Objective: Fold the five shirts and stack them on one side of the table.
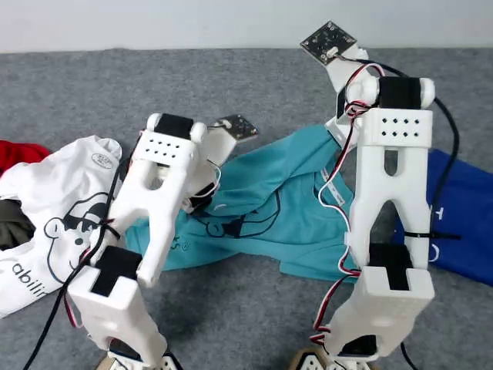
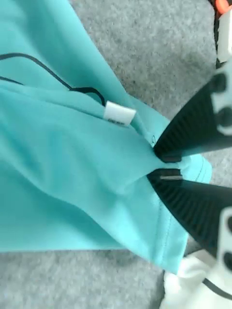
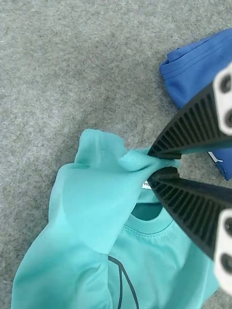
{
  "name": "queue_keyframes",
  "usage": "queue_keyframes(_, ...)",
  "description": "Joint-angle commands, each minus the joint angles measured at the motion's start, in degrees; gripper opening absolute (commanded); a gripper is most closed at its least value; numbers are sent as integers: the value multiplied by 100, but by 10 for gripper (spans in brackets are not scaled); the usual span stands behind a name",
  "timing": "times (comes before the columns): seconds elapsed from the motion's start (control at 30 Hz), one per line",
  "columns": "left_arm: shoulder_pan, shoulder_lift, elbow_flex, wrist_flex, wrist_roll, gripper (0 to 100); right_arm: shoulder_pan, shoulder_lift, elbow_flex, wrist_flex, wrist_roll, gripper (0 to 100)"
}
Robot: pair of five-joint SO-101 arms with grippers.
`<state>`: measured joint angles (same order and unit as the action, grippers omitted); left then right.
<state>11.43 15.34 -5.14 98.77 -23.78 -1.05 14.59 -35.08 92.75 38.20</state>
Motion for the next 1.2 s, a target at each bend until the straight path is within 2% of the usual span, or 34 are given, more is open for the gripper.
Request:
queue_keyframes(0.0,-35,-316,-127,176,-62,6,4,-549,-70,-4,0,9)
queue_keyframes(0.23,-290,-607,-444,149,-114,5,127,-822,-220,-13,-26,9)
queue_keyframes(0.47,-862,-1626,-2132,123,448,5,127,-1710,-1152,-207,-35,9)
queue_keyframes(0.67,-1222,-1802,-3732,123,791,5,391,-2281,-2075,-453,-26,9)
queue_keyframes(0.9,-1327,-1758,-5534,114,659,5,1121,-2686,-2971,-1147,273,10)
queue_keyframes(1.17,-1319,-1820,-6334,149,-18,5,1657,-3134,-3411,-1578,712,10)
